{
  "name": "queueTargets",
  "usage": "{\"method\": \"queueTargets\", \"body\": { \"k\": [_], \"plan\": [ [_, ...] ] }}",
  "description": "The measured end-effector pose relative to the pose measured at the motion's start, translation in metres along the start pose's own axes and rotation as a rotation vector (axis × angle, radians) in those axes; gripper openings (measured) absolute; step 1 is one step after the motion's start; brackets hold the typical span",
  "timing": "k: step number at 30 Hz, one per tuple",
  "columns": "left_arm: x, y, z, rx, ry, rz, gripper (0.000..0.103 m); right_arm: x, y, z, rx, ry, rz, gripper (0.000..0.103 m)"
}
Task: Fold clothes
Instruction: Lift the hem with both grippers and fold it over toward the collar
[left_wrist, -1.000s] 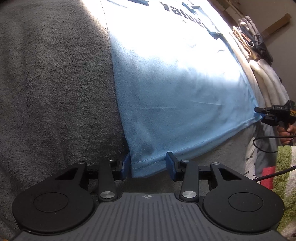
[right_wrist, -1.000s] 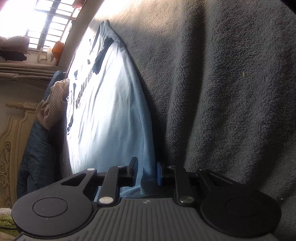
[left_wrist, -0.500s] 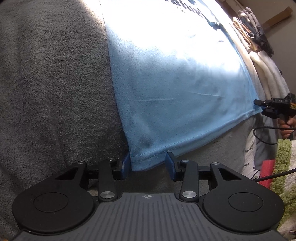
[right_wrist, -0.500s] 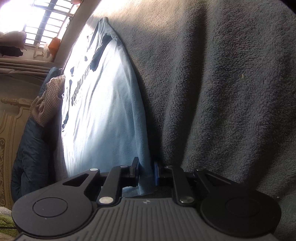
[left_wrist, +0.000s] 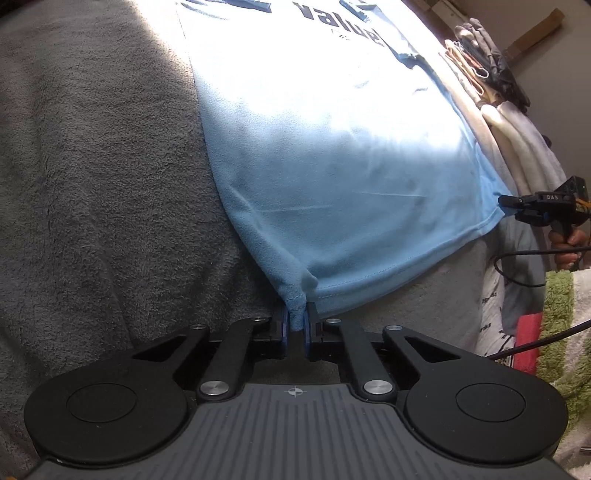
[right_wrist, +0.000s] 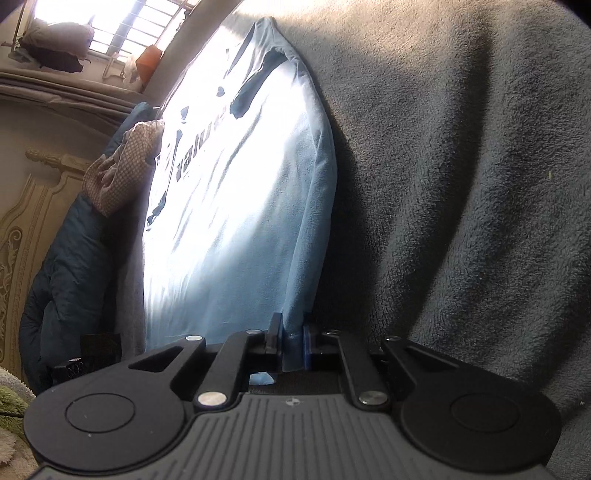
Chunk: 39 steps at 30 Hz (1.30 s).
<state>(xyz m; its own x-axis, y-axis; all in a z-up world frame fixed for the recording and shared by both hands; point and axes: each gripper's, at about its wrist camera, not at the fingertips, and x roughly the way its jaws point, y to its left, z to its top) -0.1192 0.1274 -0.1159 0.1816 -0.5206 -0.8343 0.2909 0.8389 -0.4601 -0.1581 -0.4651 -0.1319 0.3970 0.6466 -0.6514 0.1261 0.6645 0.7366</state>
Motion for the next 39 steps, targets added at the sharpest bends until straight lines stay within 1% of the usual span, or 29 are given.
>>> {"method": "queueTargets", "body": {
  "k": [5, 9, 12, 15, 20, 25, 31, 39],
  "plan": [
    [-0.022, 0.004, 0.018, -0.02, -0.109, -0.021, 0.005, -0.014, 0.019, 0.018, -0.012, -0.094, 0.051, 0.01],
    [-0.043, 0.009, 0.044, -0.055, -0.235, -0.042, 0.005, -0.015, 0.046, 0.043, -0.044, -0.152, 0.087, 0.009],
    [-0.059, 0.014, 0.068, -0.081, -0.321, -0.052, 0.005, -0.013, 0.064, 0.069, -0.063, -0.186, 0.105, 0.009],
    [-0.068, 0.021, 0.096, -0.105, -0.371, -0.046, 0.005, -0.01, 0.084, 0.097, -0.08, -0.22, 0.117, 0.009],
    [-0.072, 0.03, 0.152, -0.138, -0.475, -0.008, 0.005, 0.007, 0.12, 0.151, -0.134, -0.288, 0.118, 0.009],
    [-0.064, 0.049, 0.209, -0.193, -0.572, 0.019, 0.005, 0.032, 0.142, 0.202, -0.141, -0.36, 0.097, 0.008],
    [-0.043, 0.082, 0.273, -0.293, -0.65, 0.026, 0.005, 0.062, 0.144, 0.258, -0.1, -0.446, 0.095, 0.008],
    [0.007, 0.124, 0.339, -0.385, -0.654, 0.033, 0.005, 0.124, 0.123, 0.326, -0.041, -0.465, 0.042, 0.008]
  ]
}}
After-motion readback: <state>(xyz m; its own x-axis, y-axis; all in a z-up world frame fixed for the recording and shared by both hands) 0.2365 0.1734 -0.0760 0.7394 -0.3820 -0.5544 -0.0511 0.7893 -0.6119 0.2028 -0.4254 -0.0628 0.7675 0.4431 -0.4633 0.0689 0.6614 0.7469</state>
